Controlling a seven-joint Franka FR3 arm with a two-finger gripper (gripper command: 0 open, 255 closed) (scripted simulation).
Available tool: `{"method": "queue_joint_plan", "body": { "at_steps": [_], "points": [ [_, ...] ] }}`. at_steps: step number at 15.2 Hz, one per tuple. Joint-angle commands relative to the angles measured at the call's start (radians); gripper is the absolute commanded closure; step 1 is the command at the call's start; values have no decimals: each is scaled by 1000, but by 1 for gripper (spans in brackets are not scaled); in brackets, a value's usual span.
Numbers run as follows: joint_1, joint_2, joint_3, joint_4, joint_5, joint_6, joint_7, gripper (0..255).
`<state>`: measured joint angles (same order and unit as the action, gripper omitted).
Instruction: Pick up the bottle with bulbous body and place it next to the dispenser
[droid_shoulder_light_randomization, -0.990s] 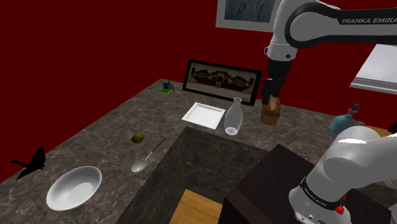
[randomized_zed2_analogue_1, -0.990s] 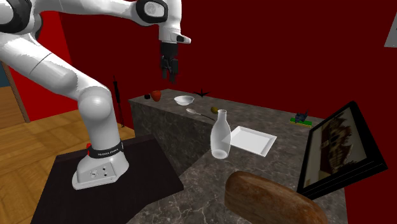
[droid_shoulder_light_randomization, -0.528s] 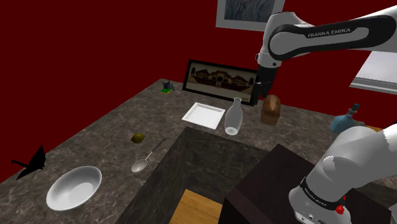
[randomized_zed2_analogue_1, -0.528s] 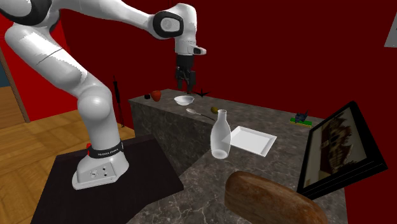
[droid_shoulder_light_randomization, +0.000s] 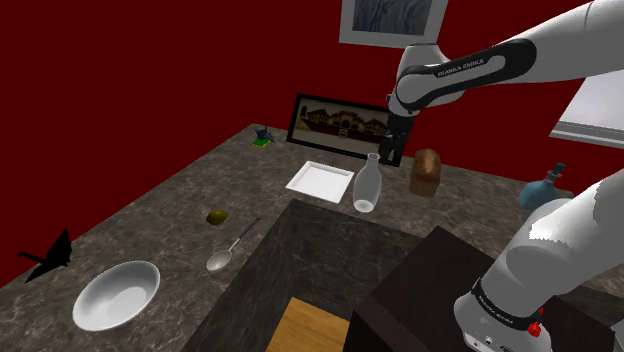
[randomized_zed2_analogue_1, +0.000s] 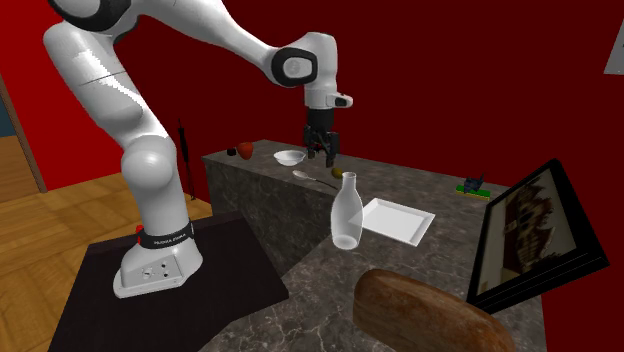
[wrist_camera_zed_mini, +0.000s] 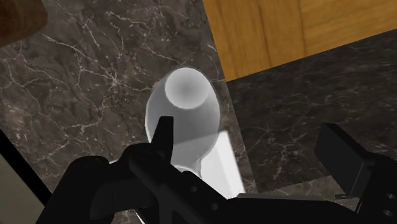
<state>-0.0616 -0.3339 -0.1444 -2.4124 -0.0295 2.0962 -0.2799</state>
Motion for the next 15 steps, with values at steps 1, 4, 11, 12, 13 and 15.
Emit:
{"method": "queue_joint_plan", "body": {
  "at_steps": [1, 4, 11, 12, 13, 15],
  "points": [
    [-1, 71, -17, 33, 7, 56, -30, 0],
    [-2, 179, -39, 89, 27, 130, -77, 0],
    [-2, 268, -48, 90, 51, 227, -107, 0],
    [-2, 277, -48, 85, 54, 240, -109, 0],
    [-2, 292, -48, 78, 58, 262, -112, 0],
    [-2, 292, -48, 78, 58, 262, -112, 0]
  ]
}}
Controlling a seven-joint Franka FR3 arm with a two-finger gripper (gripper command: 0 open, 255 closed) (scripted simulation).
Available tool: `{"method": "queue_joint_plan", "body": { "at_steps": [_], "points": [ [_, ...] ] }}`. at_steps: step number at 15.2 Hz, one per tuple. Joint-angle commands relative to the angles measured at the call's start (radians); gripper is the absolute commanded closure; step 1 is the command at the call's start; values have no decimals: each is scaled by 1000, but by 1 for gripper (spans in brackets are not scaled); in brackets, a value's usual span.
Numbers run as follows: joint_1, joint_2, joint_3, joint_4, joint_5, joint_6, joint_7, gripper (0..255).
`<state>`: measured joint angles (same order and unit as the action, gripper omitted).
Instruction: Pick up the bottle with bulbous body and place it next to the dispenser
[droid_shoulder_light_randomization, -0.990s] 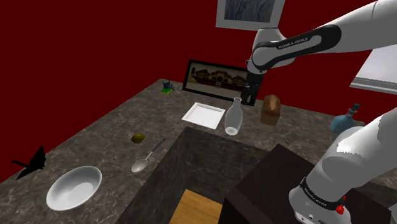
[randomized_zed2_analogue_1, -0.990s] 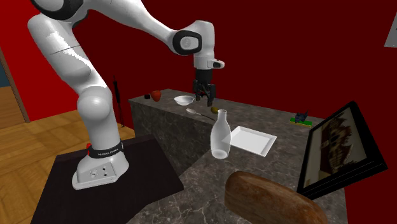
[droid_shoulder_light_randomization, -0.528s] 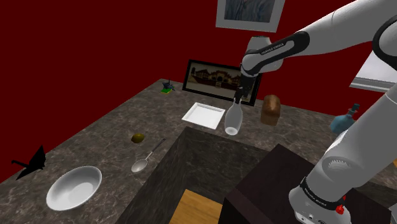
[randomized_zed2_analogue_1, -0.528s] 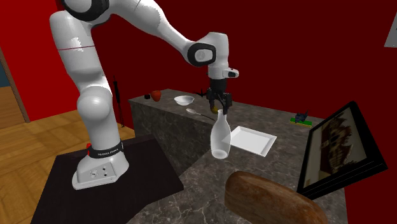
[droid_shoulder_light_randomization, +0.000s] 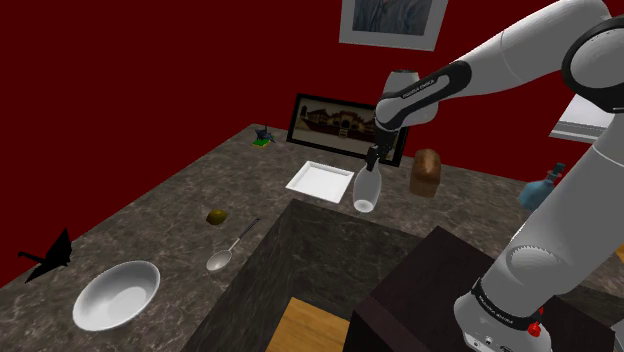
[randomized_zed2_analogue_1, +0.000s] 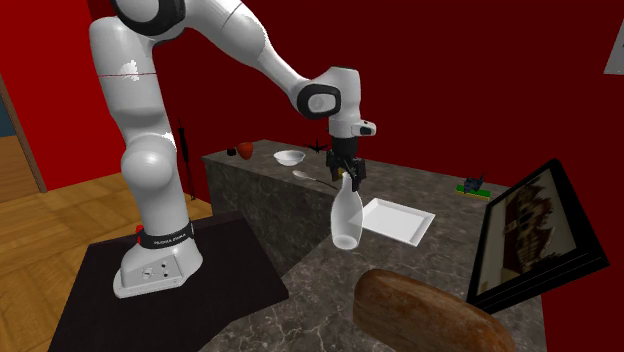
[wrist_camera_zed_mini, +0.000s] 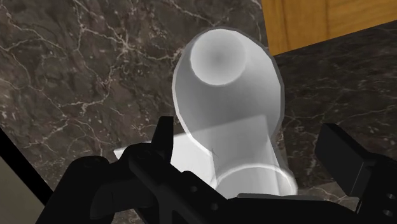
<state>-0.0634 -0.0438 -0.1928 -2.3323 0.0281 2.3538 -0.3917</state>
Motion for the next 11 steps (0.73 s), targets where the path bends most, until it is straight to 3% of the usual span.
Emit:
{"method": "queue_joint_plan", "body": {
  "at_steps": [1, 6, 7, 11],
  "points": [
    [0, 2, 0, -2, 1, 4, 0, 0],
    [0, 2, 0, -2, 1, 4, 0, 0],
    [0, 2, 0, -2, 1, 4, 0, 255],
    [0, 2, 0, -2, 1, 4, 0, 255]
  ]
}}
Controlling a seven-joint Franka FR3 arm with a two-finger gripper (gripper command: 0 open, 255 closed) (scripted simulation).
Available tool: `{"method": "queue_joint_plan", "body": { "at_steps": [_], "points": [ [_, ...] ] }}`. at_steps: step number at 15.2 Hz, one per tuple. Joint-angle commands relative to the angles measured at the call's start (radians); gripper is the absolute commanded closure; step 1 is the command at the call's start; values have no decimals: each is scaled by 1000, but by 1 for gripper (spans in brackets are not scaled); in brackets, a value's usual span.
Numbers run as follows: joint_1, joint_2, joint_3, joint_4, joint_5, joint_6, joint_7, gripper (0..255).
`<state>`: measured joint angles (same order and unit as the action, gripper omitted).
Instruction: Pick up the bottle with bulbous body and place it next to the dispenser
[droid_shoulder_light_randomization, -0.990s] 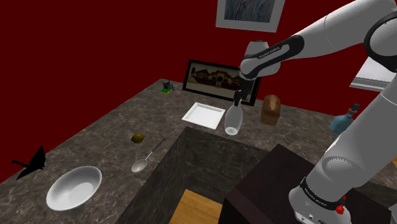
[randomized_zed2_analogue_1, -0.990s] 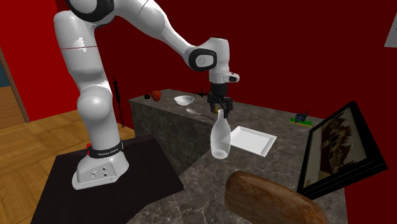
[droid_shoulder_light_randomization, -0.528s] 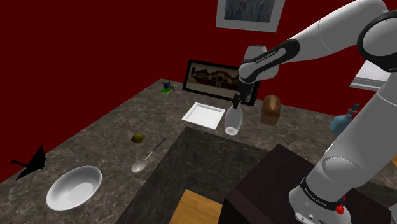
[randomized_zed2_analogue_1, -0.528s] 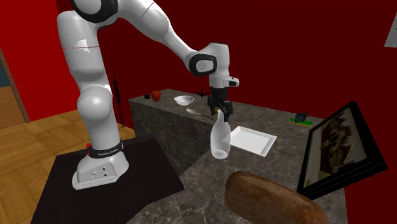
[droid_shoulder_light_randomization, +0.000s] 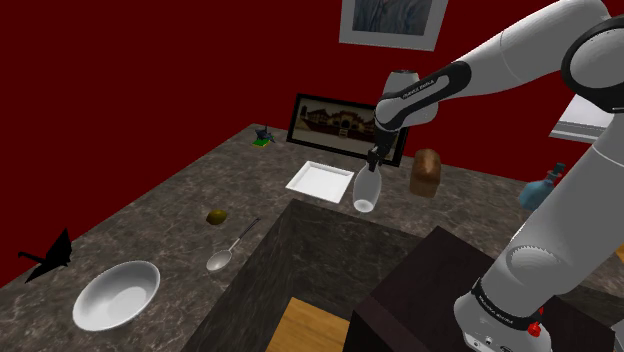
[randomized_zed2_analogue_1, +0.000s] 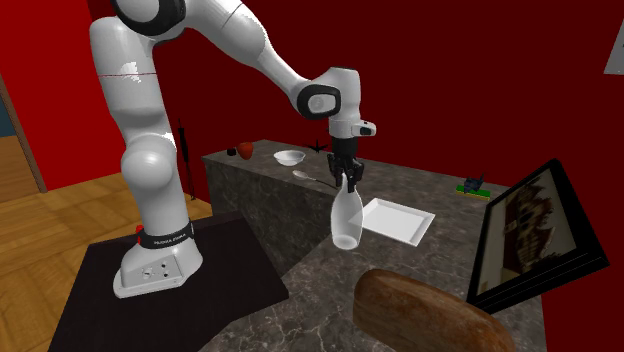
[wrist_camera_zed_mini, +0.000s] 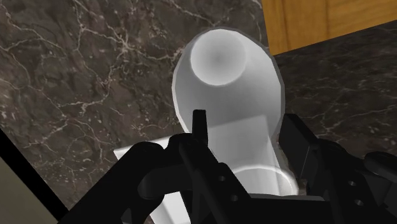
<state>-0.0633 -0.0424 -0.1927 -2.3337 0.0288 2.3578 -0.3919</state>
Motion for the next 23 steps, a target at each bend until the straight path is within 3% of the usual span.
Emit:
{"method": "queue_joint_plan", "body": {
  "at_steps": [1, 5, 23],
  "points": [
    [0, 0, 0, 0, 0, 0, 0, 255],
    [0, 0, 0, 0, 0, 0, 0, 255],
    [-1, -115, 7, 133, -30, -246, 27, 255]
  ]
}}
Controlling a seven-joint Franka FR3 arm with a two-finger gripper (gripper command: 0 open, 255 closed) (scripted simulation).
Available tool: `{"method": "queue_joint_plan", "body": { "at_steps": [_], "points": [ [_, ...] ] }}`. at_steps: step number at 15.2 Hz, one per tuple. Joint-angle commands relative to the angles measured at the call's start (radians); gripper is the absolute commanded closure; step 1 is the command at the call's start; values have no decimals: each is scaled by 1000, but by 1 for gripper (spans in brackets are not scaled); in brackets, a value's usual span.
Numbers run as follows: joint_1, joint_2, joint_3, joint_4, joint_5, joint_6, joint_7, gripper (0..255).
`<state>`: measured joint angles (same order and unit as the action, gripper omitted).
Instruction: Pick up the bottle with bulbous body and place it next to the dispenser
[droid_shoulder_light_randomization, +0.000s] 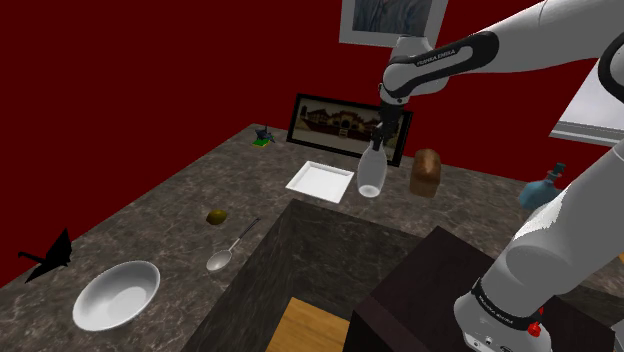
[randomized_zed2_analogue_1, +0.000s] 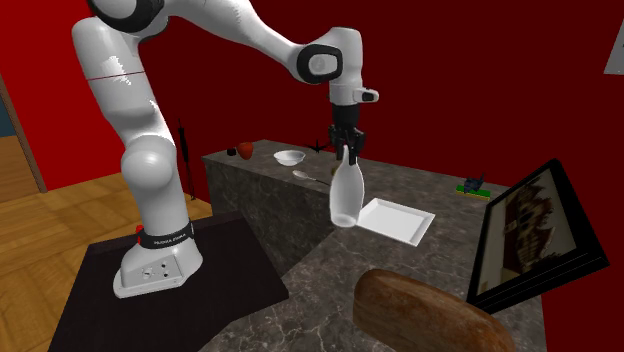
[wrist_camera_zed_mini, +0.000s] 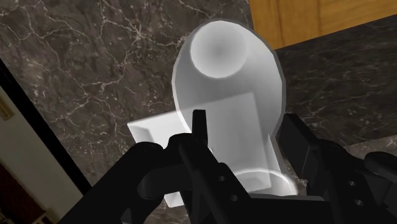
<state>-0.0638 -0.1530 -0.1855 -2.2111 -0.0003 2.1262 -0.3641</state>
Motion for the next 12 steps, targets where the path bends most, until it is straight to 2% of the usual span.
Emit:
{"method": "queue_joint_plan", "body": {
  "at_steps": [1, 12],
  "points": [
    [-1, -8, 0, 19, -2, -28, 0, 255],
    [0, -40, 4, 136, -7, -176, 7, 255]
  ]
}}
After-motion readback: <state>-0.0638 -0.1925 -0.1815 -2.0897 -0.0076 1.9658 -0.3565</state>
